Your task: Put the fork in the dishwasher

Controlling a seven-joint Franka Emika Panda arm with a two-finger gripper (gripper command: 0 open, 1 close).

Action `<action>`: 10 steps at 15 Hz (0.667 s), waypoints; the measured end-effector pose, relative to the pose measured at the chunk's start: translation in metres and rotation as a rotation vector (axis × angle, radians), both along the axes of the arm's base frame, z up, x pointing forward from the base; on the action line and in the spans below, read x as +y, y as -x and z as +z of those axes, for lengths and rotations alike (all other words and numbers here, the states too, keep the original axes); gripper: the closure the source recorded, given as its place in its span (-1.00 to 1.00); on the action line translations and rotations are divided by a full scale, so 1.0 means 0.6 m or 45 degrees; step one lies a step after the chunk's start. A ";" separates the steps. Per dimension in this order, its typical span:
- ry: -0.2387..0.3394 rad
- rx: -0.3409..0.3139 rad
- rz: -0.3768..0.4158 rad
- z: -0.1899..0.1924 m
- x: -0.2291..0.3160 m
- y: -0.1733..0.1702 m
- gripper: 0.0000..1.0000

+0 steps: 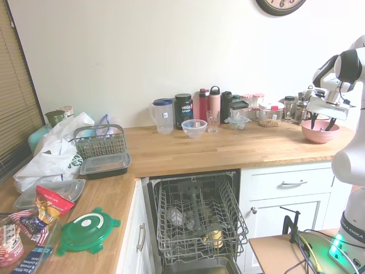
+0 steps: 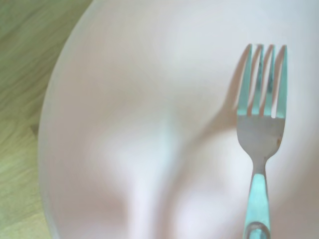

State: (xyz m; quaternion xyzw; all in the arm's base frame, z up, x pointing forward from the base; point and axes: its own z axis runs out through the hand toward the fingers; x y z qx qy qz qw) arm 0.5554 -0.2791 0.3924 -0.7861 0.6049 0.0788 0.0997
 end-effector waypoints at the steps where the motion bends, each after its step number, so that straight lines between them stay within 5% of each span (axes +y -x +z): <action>1: 0.000 0.001 0.002 -0.001 0.001 -0.001 1.00; 10: 0.001 0.003 0.008 -0.008 0.004 -0.004 1.00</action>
